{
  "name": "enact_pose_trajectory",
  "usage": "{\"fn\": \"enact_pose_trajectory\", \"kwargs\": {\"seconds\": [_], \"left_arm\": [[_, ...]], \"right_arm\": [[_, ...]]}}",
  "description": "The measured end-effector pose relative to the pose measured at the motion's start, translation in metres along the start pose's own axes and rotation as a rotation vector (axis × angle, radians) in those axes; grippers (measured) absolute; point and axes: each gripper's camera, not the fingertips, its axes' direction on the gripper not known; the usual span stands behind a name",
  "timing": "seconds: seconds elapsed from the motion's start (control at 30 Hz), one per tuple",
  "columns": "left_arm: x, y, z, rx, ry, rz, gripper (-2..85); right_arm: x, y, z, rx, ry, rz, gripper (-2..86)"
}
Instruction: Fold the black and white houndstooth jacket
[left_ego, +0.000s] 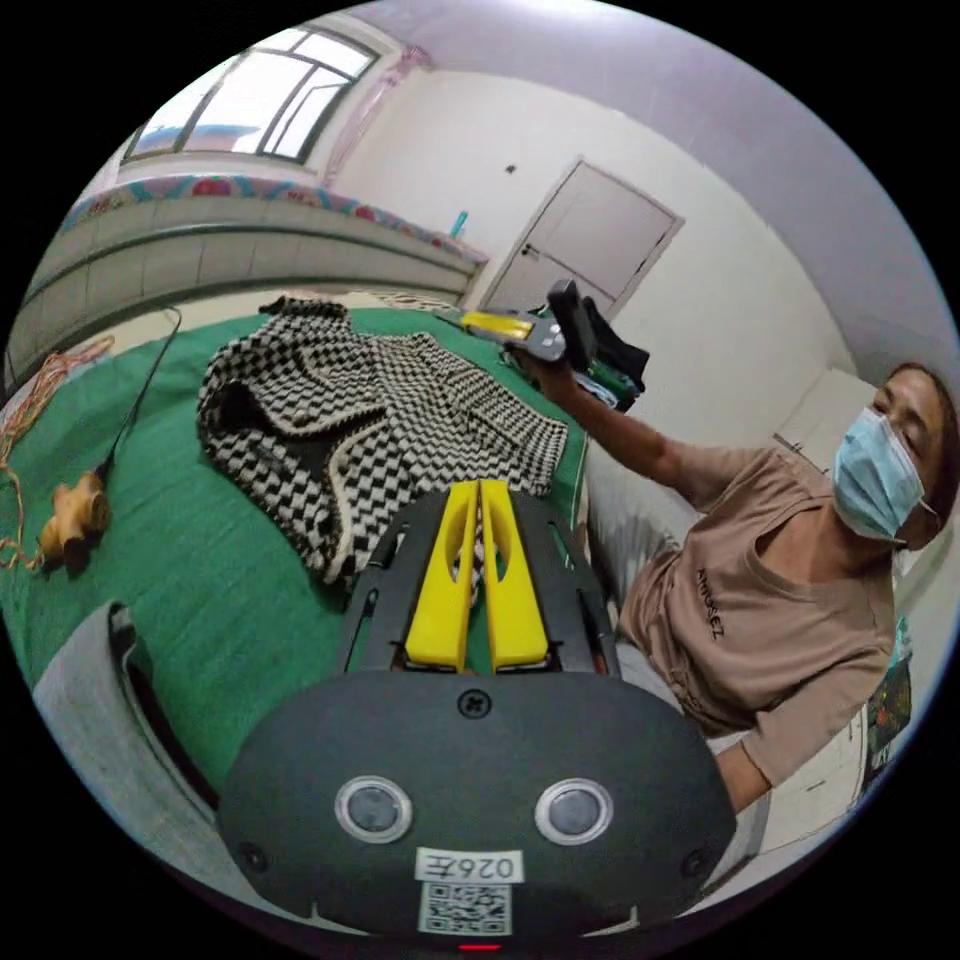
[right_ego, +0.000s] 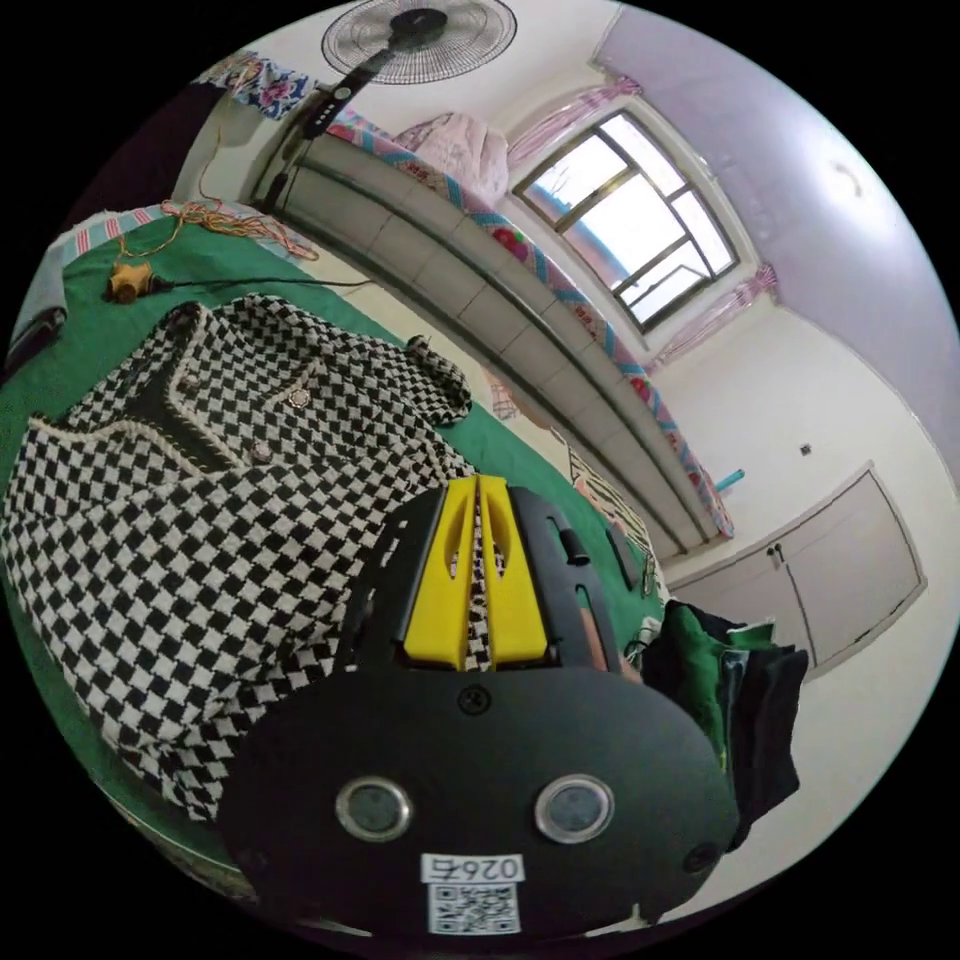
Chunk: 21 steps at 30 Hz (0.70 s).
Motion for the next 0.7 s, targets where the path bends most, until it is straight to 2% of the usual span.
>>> {"fn": "enact_pose_trajectory", "kwargs": {"seconds": [0.07,0.1,0.13,0.17,0.23,0.3,0.37,0.57,0.7], "left_arm": [[-0.004,-0.031,0.027,-0.024,0.037,0.001,-1.0],[-0.007,-0.038,0.039,-0.062,0.042,-0.017,-1.0],[-0.018,-0.052,0.067,-0.186,0.037,-0.073,-1.0],[-0.030,-0.061,0.097,-0.351,-0.010,-0.138,-0.9],[-0.037,-0.071,0.128,-0.500,-0.073,-0.119,-0.9],[-0.039,-0.083,0.126,-0.482,-0.071,-0.107,-1.0],[-0.042,-0.096,0.114,-0.391,-0.129,-0.164,-1.0],[-0.032,-0.163,0.079,-0.117,-0.197,-0.134,-1.0],[-0.052,-0.222,0.080,-0.056,-0.309,-0.130,-1.0]], "right_arm": [[-0.010,0.006,0.019,0.008,-0.014,0.027,-0.9],[-0.020,0.007,0.042,-0.047,-0.070,0.000,-0.9],[-0.025,0.007,0.057,-0.099,-0.115,-0.031,-0.9],[-0.037,0.006,0.091,-0.240,-0.230,-0.109,-0.9],[-0.034,0.007,0.112,-0.218,-0.246,-0.050,-0.9],[-0.017,0.000,0.126,-0.245,-0.309,-0.008,-0.9],[0.000,-0.001,0.132,-0.226,-0.366,0.035,-0.9],[0.088,0.003,0.141,0.009,-0.703,0.325,-1.0],[0.126,-0.018,0.166,0.064,-0.805,0.335,-0.3]]}}
